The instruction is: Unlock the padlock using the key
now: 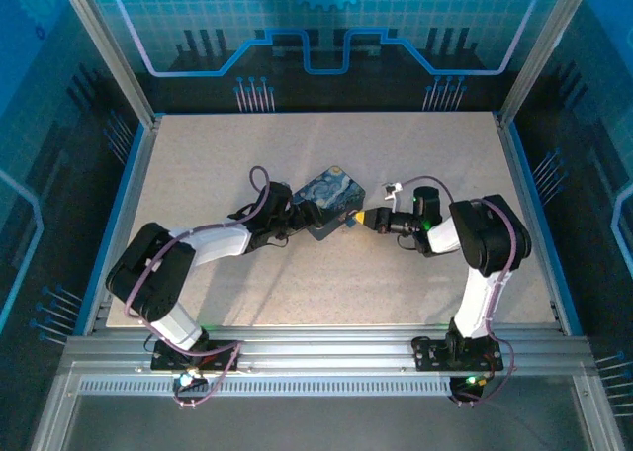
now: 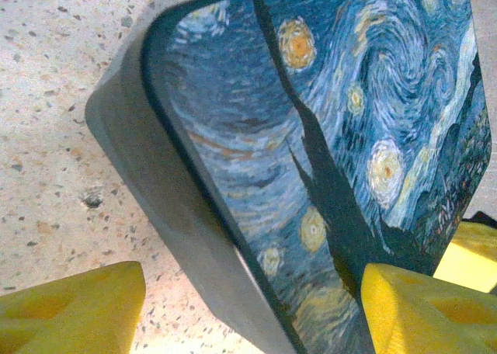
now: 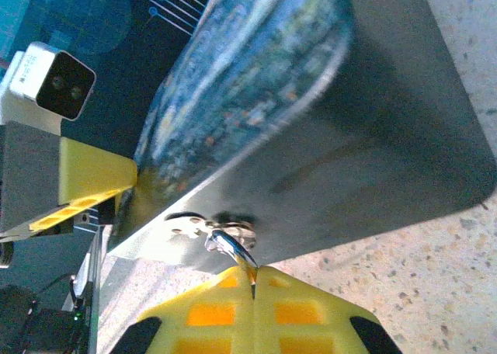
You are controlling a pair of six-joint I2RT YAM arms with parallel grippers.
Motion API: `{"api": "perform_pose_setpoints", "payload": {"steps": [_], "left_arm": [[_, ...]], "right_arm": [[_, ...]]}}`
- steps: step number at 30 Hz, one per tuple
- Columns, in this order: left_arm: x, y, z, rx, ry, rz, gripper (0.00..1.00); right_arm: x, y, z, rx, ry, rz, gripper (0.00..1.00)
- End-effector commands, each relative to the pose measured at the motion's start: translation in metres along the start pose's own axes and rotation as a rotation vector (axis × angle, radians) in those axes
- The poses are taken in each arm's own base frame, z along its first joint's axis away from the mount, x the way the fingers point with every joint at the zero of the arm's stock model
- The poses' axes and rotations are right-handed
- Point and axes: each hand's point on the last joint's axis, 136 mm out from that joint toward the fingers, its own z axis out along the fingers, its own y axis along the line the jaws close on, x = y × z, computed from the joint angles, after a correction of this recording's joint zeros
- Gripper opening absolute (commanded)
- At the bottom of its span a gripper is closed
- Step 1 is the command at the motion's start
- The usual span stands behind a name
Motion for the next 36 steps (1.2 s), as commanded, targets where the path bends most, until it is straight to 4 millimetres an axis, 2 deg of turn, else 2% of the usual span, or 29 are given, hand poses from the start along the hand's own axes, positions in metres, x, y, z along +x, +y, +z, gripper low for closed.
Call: {"api": "perform_pose_setpoints", "payload": {"steps": [1, 5, 9, 15, 21, 25, 29, 36], "left_arm": [[-0.002, -0.003, -0.015, 0.002, 0.006, 0.031, 0.78], [-0.013, -0.010, -0.031, 0.021, -0.027, 0.057, 0.82], [-0.023, -0.009, -0.052, 0.023, -0.088, 0.077, 0.86], [-0.035, 0.003, -0.084, -0.010, -0.183, 0.110, 0.91], [-0.043, 0.018, -0.108, -0.054, -0.259, 0.123, 0.94], [-0.044, 0.028, -0.117, -0.078, -0.280, 0.121, 0.96], [-0.044, 0.035, -0.120, -0.091, -0.286, 0.116, 0.96], [-0.041, 0.040, -0.119, -0.104, -0.276, 0.109, 0.96]], "right_arm": [[-0.004, 0.003, -0.012, 0.039, -0.013, -0.030, 0.00], [-0.003, 0.012, -0.022, 0.070, -0.006, -0.027, 0.00], [0.005, 0.021, -0.033, 0.106, 0.010, 0.001, 0.00], [0.031, 0.033, -0.047, 0.177, 0.070, 0.067, 0.00], [0.061, 0.035, -0.063, 0.302, 0.123, 0.121, 0.00], [0.077, 0.033, -0.070, 0.349, 0.151, 0.143, 0.00], [0.089, 0.026, -0.067, 0.352, 0.191, 0.186, 0.00], [0.094, 0.009, -0.054, 0.358, 0.228, 0.229, 0.00]]}}
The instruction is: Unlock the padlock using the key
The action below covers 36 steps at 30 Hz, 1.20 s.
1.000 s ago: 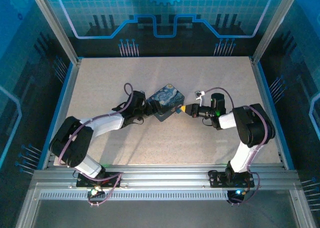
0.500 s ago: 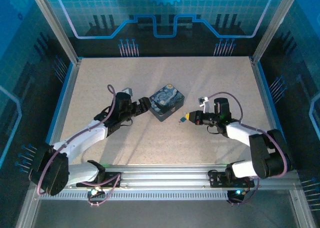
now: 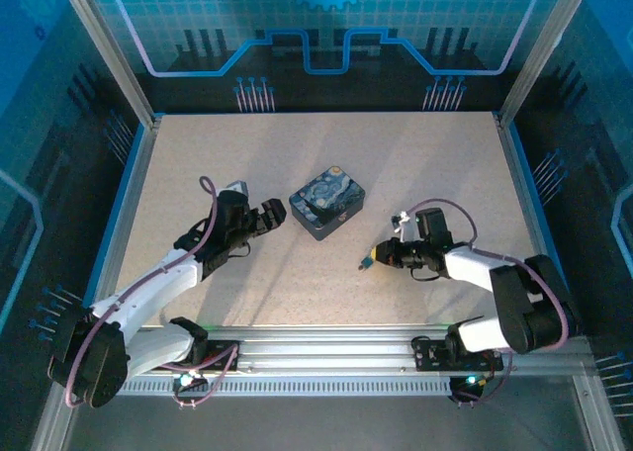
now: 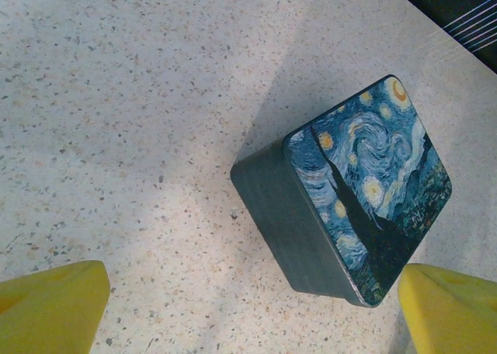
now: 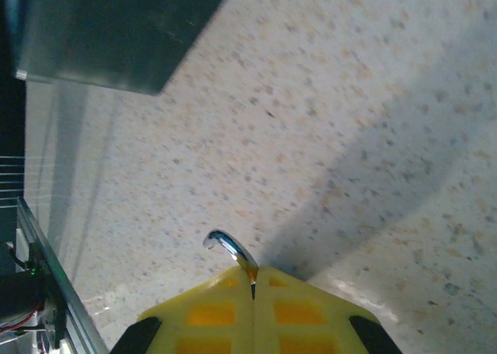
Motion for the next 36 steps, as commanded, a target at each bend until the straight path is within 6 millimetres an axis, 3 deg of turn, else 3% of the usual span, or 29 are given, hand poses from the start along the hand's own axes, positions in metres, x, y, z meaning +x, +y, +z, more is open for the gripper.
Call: {"api": "perform_pose_setpoints", "payload": {"steps": [1, 6, 10, 16, 22, 26, 33, 36], "left_arm": [[-0.001, 0.009, -0.003, -0.029, -0.007, 0.016, 0.97], [-0.003, 0.009, -0.003, -0.032, -0.012, 0.013, 0.97], [-0.007, 0.008, -0.004, -0.033, -0.019, 0.009, 0.97], [-0.018, 0.009, -0.007, -0.042, -0.039, 0.006, 0.99], [-0.043, 0.023, -0.022, -0.099, -0.116, 0.015, 0.99], [-0.064, 0.045, -0.039, -0.202, -0.210, 0.050, 0.99], [-0.092, 0.077, -0.057, -0.345, -0.366, 0.170, 0.99], [-0.096, 0.088, -0.057, -0.382, -0.421, 0.221, 0.99]], "right_arm": [[-0.003, 0.000, 0.008, -0.005, 0.015, 0.005, 0.00], [-0.007, -0.006, 0.013, 0.008, 0.002, 0.005, 0.01], [-0.011, -0.006, 0.009, 0.019, -0.020, -0.006, 0.18], [-0.027, -0.004, -0.011, 0.055, -0.096, -0.052, 0.34], [-0.067, 0.001, -0.047, 0.144, -0.259, -0.147, 0.49], [-0.099, -0.003, -0.083, 0.251, -0.407, -0.212, 0.64], [-0.135, -0.040, -0.141, 0.525, -0.628, -0.243, 1.00], [-0.142, -0.055, -0.153, 0.597, -0.669, -0.249, 1.00]]}}
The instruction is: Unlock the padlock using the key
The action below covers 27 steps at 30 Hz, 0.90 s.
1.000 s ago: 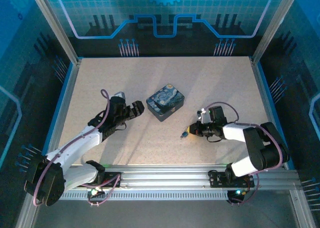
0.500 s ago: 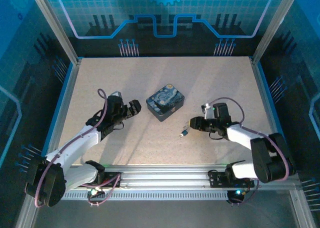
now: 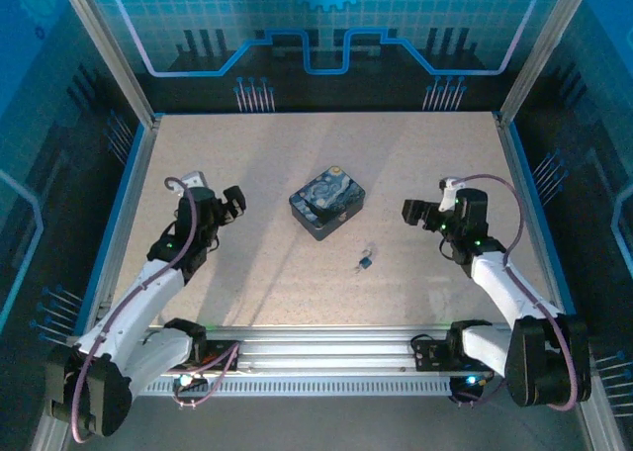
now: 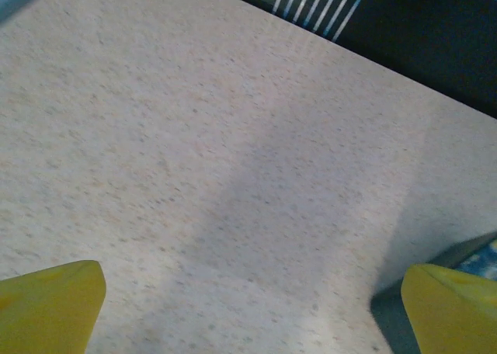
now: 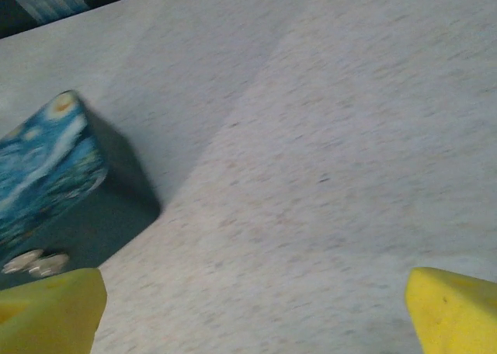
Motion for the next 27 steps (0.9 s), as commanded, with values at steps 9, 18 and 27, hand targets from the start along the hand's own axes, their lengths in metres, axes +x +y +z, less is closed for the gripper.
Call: {"api": "perform_pose_setpoints", "payload": {"steps": [9, 18, 27], "left_arm": [[0.009, 0.039, 0.018, -0.119, -0.148, 0.232, 0.99], [0.029, 0.038, 0.042, -0.041, -0.121, 0.266, 0.99], [0.033, 0.025, 0.059, 0.066, -0.149, 0.298, 0.99]], "right_arm": [[-0.014, -0.047, 0.022, 0.199, -0.158, -0.188, 1.00], [-0.011, -0.032, 0.058, 0.115, -0.179, -0.284, 1.00], [-0.002, -0.021, 0.065, 0.078, -0.181, -0.349, 1.00]]}}
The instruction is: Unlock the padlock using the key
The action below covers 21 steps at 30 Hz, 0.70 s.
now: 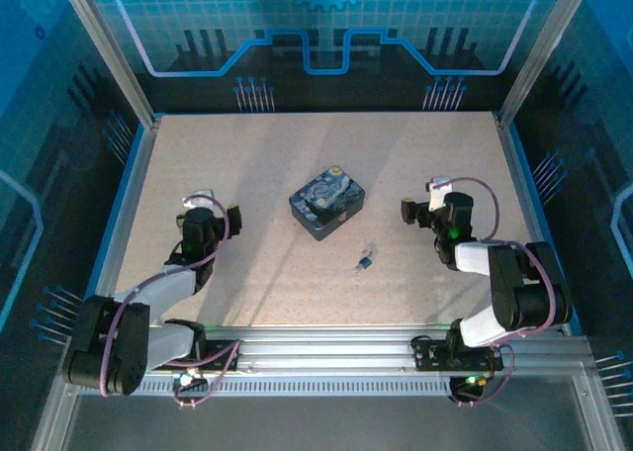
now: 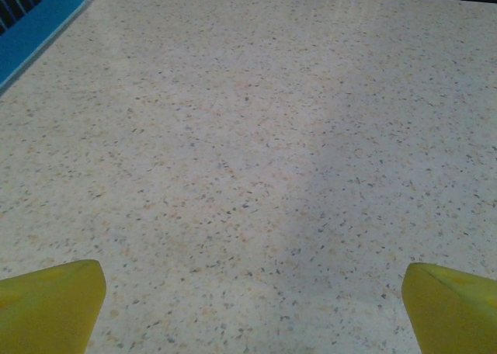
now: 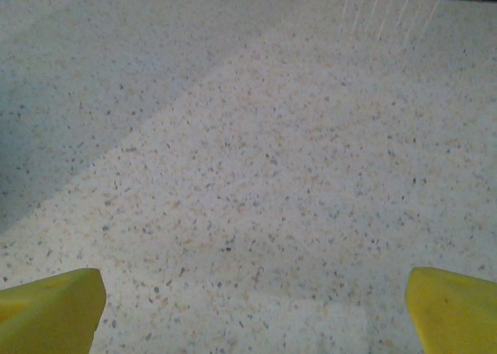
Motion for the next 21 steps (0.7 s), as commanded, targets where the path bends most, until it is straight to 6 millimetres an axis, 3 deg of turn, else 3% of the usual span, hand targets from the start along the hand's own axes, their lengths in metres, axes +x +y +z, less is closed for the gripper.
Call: {"api": "perform_pose_setpoints", "payload": {"steps": [1, 7, 13, 21], "left_arm": [[-0.021, -0.014, 0.003, 0.086, -0.106, 0.028, 0.99], [-0.032, -0.029, 0.018, 0.172, -0.170, 0.068, 0.99], [-0.011, -0.028, 0.043, 0.182, -0.146, 0.070, 0.99], [-0.016, -0.016, 0.051, 0.146, -0.113, 0.017, 0.99]], "right_arm": [[-0.011, 0.006, -0.001, -0.019, -0.055, -0.039, 1.00], [-0.010, 0.006, 0.000, -0.017, -0.051, -0.039, 1.00], [-0.011, 0.006, 0.000, -0.017, -0.050, -0.038, 1.00], [-0.011, 0.006, 0.000, -0.017, -0.051, -0.038, 1.00]]}}
